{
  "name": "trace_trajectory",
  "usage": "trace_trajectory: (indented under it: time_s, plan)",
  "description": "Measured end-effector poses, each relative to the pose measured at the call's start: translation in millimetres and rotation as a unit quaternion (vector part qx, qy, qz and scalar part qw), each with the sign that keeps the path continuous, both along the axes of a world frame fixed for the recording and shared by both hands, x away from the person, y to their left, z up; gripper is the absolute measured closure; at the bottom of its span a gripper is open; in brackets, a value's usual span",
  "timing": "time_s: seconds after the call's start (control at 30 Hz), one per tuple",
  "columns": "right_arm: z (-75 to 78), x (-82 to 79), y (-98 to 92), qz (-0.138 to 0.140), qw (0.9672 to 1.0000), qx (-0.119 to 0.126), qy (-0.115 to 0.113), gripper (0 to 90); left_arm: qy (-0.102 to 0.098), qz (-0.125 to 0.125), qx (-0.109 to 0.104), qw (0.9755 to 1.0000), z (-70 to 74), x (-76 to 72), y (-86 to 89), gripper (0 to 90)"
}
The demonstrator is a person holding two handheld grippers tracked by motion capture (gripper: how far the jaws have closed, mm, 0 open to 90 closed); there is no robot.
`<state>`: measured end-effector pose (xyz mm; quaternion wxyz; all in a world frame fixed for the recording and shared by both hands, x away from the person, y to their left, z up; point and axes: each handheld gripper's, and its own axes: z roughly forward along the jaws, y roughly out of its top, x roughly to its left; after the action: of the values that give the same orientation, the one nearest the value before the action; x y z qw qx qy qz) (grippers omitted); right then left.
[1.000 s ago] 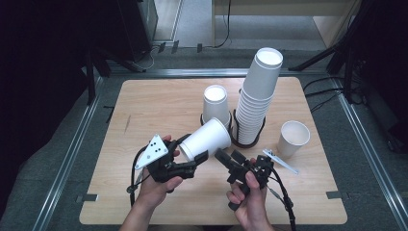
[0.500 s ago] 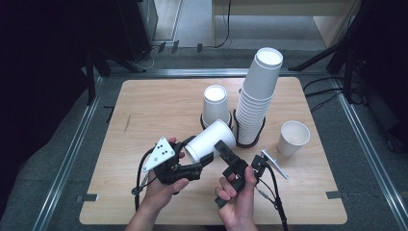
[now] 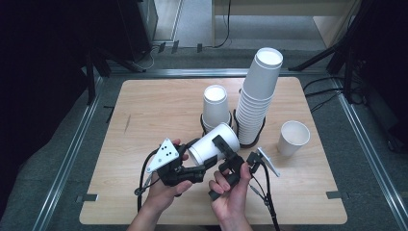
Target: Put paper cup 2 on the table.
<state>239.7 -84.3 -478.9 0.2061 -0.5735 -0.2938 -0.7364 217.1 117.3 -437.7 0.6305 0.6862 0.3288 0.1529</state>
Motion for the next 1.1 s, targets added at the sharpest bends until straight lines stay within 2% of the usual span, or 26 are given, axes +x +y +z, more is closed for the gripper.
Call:
trace_trajectory:
  time_s: [0.1,0.2,0.37,0.5,0.57,0.63,0.7,0.77,0.8,0.83,0.9,0.97,1.03,1.1]
  plan:
    - [0.0,1.6,-1.6,-0.005,1.0000,0.005,-0.005,0.0,0.000,-0.004,0.003,1.0000,-1.2,-0.8,-2.6,23.3]
    - [-1.2,2.6,-4.7,-0.013,0.9998,0.016,-0.007,6.2,0.000,-0.005,0.001,1.0000,-1.3,-0.4,-2.5,23.3]
    - [-4.9,3.1,-5.4,-0.015,0.9994,0.029,-0.009,9.8,0.006,-0.008,0.003,0.9999,-3.2,0.7,-2.3,22.7]
    - [-4.4,0.5,-5.5,-0.018,0.9995,0.013,-0.024,12.0,0.011,-0.022,0.006,0.9997,-2.7,0.6,0.0,21.0]
    - [-3.6,-0.6,-5.8,-0.021,0.9993,0.004,-0.031,12.5,0.011,-0.020,0.005,0.9997,-1.9,-0.1,0.0,20.3]
    - [-1.9,-2.0,-7.5,-0.026,0.9988,-0.009,-0.040,12.5,0.018,-0.022,-0.007,0.9996,-0.2,-0.2,0.5,13.3]
    - [0.7,-3.5,-9.3,-0.036,0.9975,-0.036,-0.048,12.5,0.020,-0.024,-0.010,0.9995,1.3,-0.2,2.3,8.4]
    - [3.4,-4.1,-11.7,-0.051,0.9949,-0.063,-0.060,12.5,0.020,-0.028,-0.013,0.9993,2.0,-0.1,4.5,5.0]
    - [5.3,-4.7,-13.5,-0.059,0.9927,-0.082,-0.065,12.5,0.023,-0.028,-0.013,0.9993,2.4,0.3,6.0,2.7]
    - [6.8,-4.3,-15.4,-0.073,0.9888,-0.106,-0.075,12.5,0.024,-0.027,-0.012,0.9993,2.8,0.5,7.0,2.3]
    - [8.1,-3.9,-18.5,-0.086,0.9846,-0.126,-0.085,12.5,0.025,-0.023,-0.013,0.9993,3.8,0.8,10.0,1.7]
    - [9.8,-4.1,-20.3,-0.101,0.9764,-0.161,-0.102,12.5,0.025,-0.018,-0.014,0.9994,5.2,1.2,13.8,1.6]
    - [11.0,-5.2,-21.0,-0.110,0.9658,-0.201,-0.122,12.3,0.023,-0.012,-0.013,0.9996,5.8,2.3,17.8,1.6]
    - [12.5,-7.0,-19.7,-0.124,0.9486,-0.251,-0.148,12.2,0.025,-0.005,-0.015,0.9996,5.8,3.9,22.3,1.6]
